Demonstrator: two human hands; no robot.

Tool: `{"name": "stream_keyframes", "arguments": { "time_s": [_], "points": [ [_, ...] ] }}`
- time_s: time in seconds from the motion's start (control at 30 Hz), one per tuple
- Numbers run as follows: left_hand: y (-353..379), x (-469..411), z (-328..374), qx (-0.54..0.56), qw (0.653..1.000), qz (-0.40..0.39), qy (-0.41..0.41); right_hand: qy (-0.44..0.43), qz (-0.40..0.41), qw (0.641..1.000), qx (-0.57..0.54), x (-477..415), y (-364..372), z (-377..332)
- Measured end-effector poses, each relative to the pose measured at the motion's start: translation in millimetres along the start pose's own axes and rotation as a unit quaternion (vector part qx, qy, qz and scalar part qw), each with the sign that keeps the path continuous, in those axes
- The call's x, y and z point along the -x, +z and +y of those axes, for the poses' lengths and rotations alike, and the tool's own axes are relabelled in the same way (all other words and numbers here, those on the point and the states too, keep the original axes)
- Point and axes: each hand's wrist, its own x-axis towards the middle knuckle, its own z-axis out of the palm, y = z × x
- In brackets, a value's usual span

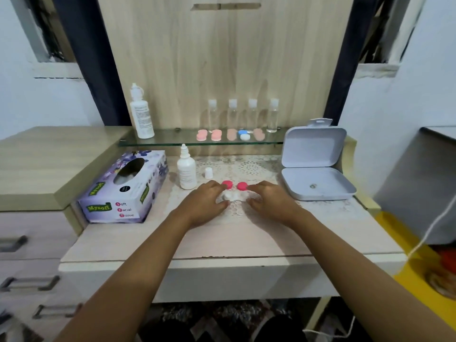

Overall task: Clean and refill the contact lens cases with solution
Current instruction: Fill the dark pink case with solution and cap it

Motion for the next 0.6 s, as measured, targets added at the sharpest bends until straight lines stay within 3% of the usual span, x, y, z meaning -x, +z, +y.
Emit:
{"name": "stream_keyframes", "arguments": {
  "time_s": [0.47, 0.6],
  "points": [
    [16, -16, -13, -0.033, 0.999, 0.039, 0.009, 0.036, 0.090, 0.992, -0.078, -14, 30, 8],
    [15, -12, -13, 0.009, 0.994, 0.110, 0.009, 0.036, 0.100, 0.990, -0.093, -14, 32, 9]
  ]
}}
